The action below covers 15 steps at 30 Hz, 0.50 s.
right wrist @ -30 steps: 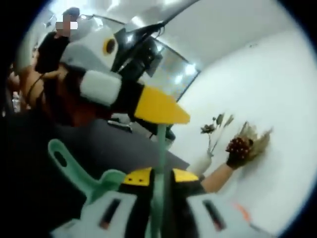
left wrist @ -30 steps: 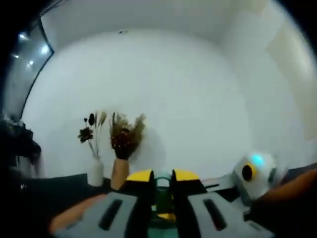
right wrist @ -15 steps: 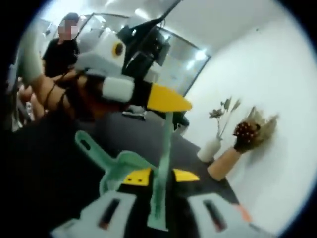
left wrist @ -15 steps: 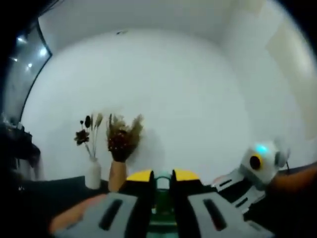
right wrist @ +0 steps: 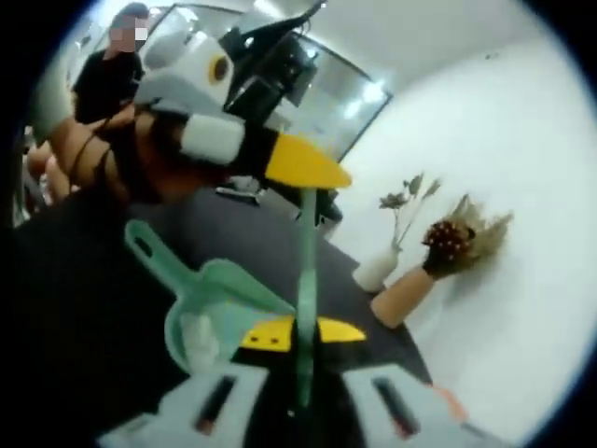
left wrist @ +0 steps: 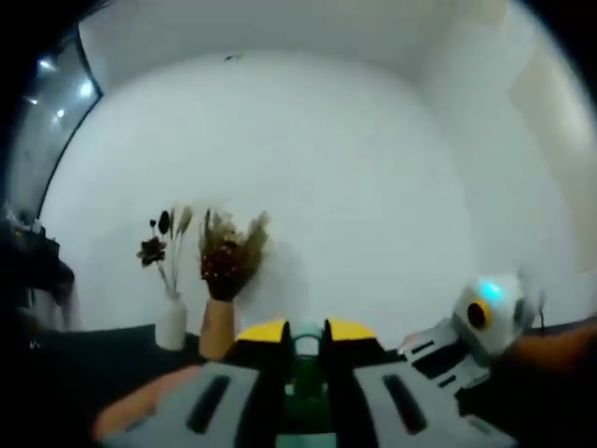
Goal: Pick up the broom and sweep the trash on the tabletop into the dustpan.
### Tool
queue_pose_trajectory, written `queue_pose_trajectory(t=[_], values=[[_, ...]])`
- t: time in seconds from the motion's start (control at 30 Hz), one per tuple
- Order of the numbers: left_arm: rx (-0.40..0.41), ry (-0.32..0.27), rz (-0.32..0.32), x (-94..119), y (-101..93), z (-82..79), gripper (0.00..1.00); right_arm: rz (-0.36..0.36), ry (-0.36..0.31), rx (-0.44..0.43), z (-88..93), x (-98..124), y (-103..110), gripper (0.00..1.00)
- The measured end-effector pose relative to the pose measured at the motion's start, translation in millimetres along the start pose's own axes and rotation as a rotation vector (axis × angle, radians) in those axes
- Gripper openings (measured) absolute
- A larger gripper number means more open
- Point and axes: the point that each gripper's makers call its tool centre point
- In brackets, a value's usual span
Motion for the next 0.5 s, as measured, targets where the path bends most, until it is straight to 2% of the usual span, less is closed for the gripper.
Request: queue_pose_trajectory(t=[0.23, 0.4, 0.5], values=[[-0.023, 0.04, -0.006, 7, -1.0, 9.6, 0.15, -0.035, 0.023, 0.019, 7.0, -3, 9, 0.07], [-0.034, 0.06, -0.013, 16, -5.1, 12.4, 0.15, -0.102, 0.03, -0.017, 7.1, -1, 21, 0.08], [-0.064, 0.062, -0.023, 20, -9.3, 13.7, 0.15, -0.132, 0.009, -0.066, 6.2, 2, 20, 0.15]])
Point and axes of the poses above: the point that each gripper's makers call its tool centre point, and the gripper's own axes: x roughly backward along the fingers, y roughly to its left, z roughly out of its underside, and after that the axes turned 4 degrees about -y, right-handed
